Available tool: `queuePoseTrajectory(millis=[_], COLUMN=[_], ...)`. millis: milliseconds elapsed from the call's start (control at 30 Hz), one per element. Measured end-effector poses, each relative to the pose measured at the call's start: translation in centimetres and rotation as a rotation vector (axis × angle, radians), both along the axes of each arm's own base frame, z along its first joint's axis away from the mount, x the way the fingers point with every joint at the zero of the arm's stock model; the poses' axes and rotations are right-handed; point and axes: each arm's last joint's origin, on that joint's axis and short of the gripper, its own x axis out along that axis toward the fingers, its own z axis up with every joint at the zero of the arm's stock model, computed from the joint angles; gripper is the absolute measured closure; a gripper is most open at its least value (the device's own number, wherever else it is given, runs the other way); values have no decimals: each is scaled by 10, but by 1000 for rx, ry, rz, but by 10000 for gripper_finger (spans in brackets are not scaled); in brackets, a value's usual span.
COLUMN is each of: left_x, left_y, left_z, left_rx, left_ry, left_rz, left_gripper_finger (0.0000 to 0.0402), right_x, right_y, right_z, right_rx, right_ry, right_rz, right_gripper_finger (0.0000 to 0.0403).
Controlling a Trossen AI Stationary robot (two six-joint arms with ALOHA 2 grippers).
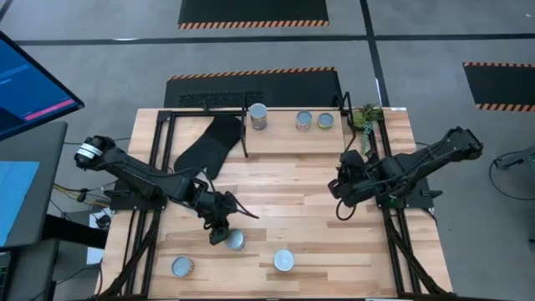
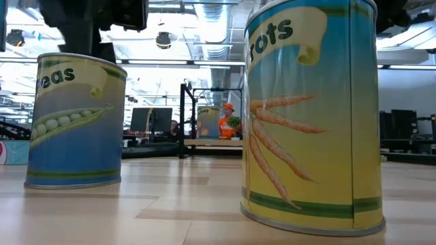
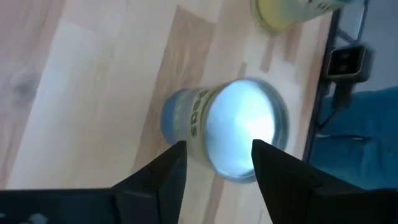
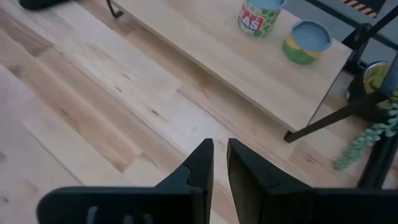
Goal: Pick and place cans onto a shelf
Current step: Put the large canned peas on the shelf
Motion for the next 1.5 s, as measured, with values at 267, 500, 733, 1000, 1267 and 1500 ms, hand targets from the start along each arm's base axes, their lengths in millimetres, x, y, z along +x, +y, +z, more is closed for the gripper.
queuePoseTrajectory(millis=[267, 500, 733, 1000, 1267, 1500], left_x=[2, 2, 2, 3, 7, 30], left_y=[-3, -7, -7, -8, -4, 14], left_z=[-13, -13, -14, -13, -11, 21], left_rx=[26, 53, 48, 22, 8, 64], left_ry=[76, 56, 54, 63, 29, -138], left_rz=[45, 43, 40, 64, 79, 85], left_gripper_finger=[232, 232, 245, 357, 400, 401], right_x=[0, -1, -2, -2, -4, -4], right_y=[0, -1, -1, -1, -1, -1], right_z=[0, 0, 0, -1, -1, -1], right_rx=[-2, -8, -12, -14, -14, -13], right_ry=[3, 19, 26, 33, 52, 53], right_rz=[1, 2, 8, 9, 10, 10], right_gripper_finger=[333, 333, 333, 333, 333, 333])
